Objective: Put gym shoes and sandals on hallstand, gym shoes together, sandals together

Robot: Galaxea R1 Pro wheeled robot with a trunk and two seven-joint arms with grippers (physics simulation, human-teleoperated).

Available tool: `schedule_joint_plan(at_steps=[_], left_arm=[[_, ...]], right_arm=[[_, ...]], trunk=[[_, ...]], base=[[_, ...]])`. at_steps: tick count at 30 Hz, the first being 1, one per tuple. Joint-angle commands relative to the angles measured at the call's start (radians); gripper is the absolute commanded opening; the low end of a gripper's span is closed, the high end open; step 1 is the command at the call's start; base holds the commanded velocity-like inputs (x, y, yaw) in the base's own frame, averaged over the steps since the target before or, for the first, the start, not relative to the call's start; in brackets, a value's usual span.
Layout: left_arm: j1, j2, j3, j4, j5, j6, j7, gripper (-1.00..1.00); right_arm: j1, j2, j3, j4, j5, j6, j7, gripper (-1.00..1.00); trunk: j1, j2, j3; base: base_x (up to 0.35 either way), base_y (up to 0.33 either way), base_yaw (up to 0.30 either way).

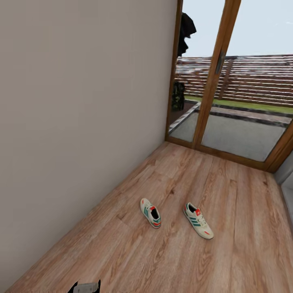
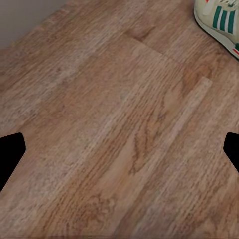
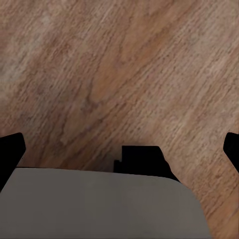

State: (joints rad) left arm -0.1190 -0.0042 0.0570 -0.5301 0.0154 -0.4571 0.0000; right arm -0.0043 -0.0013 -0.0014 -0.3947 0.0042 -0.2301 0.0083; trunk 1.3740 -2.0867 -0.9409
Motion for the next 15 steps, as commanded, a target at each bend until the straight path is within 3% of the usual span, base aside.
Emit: schedule_joint_plan(at_steps=[1, 9, 15], left_arm=[[-0.001, 0.0, 0.001, 0.001, 0.001, -0.003, 0.0, 1.0], [-0.001, 0.0, 0.001, 0.001, 0.001, -0.003, 0.0, 1.0], [-0.001, 0.0, 0.001, 0.001, 0.001, -0.003, 0.0, 1.0]], right_arm=[[0.0, 0.0, 0.0, 0.0, 0.0, -0.003, 0.001, 1.0], [0.0, 0.0, 0.0, 0.0, 0.0, -0.003, 0.001, 1.0], [0.0, 0.0, 0.0, 0.0, 0.0, -0.003, 0.001, 1.0]], trunk=[[0.0, 0.0, -0.002], [0.0, 0.0, -0.011], [0.0, 0.0, -0.019]], base=[[0.006, 0.0, 0.2], [0.021, -0.003, 0.2], [0.219, -0.106, 0.199]])
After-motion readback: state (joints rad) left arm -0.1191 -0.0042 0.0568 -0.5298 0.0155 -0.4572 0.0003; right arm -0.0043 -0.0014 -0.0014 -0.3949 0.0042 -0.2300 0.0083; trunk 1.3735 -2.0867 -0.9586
